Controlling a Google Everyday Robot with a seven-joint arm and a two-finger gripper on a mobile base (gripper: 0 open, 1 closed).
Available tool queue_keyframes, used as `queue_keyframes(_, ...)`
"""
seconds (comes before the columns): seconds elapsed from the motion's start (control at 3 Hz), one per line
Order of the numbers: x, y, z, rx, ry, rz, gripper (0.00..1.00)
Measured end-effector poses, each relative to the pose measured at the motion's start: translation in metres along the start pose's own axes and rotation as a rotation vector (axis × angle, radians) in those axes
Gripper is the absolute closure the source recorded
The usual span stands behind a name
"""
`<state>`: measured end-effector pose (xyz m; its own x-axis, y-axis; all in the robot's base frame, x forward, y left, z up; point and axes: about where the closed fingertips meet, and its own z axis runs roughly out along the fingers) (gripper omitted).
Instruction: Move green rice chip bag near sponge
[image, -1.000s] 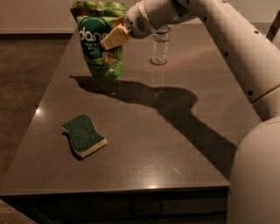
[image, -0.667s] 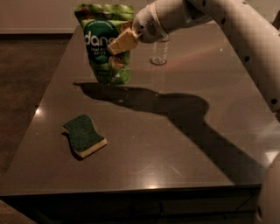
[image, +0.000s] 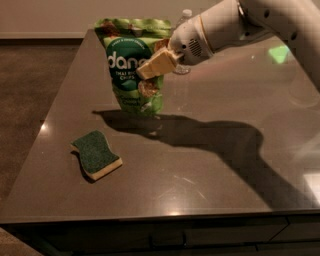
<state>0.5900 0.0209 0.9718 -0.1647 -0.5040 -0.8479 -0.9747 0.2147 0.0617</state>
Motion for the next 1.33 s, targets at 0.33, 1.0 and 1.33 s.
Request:
queue_keyframes(0.33,0.010,0.025,-0.008,-0.024,-0.005,-0.013,1.00)
queue_keyframes(1.0,0.033,0.058,0.000,-0.064,-0.054,-0.054,1.00)
queue_keyframes(1.33,0.041,0.064,0.004,-0.060,-0.064,-0.076,0.82)
